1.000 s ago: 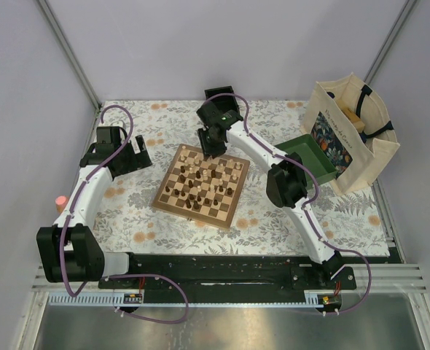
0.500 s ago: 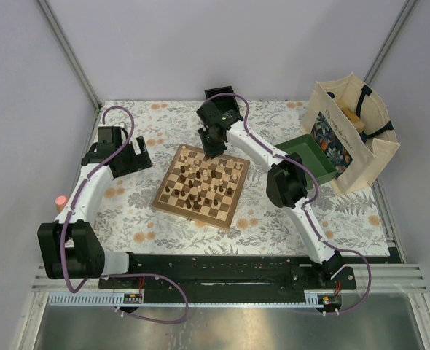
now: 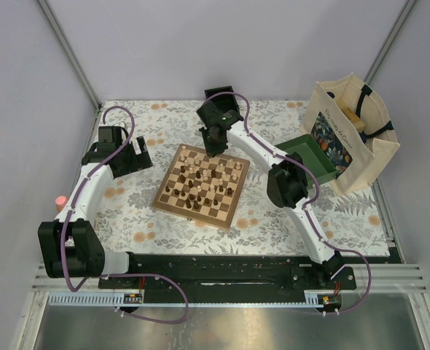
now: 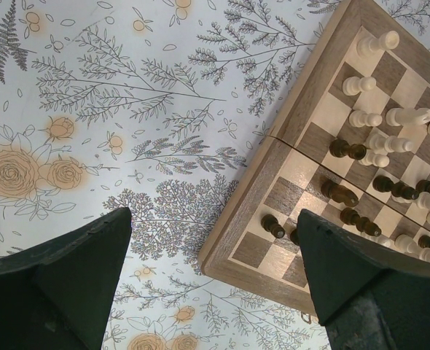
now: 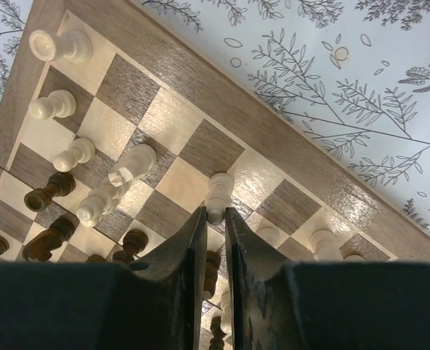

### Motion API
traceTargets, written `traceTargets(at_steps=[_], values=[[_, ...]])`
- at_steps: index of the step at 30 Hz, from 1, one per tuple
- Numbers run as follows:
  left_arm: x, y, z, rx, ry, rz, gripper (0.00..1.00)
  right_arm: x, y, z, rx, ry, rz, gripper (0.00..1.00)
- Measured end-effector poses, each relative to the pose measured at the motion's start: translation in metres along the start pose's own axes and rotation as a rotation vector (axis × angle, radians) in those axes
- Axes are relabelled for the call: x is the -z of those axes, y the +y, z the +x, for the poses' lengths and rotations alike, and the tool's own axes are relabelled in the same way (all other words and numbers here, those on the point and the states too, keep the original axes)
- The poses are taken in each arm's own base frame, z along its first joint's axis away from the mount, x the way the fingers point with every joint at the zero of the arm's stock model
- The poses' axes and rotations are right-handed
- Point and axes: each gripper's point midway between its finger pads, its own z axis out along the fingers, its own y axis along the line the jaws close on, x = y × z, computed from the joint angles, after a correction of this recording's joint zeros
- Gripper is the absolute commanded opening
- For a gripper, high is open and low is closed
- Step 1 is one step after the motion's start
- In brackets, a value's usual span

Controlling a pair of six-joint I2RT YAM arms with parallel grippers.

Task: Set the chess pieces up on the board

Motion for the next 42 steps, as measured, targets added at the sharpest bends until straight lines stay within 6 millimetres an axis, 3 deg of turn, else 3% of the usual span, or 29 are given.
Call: traceTargets(at_steps=[22, 42], values=[[-0.002, -0.001, 0.001, 0.001, 0.009, 0.007, 0.99, 0.016, -0.044, 0.015, -0.021, 0.002, 0.133, 0.22], [-0.002, -0.003, 0.002, 0.001, 0.013, 0.02, 0.99, 0.017, -0.048, 0.015, -0.033, 0.0, 0.121, 0.25]])
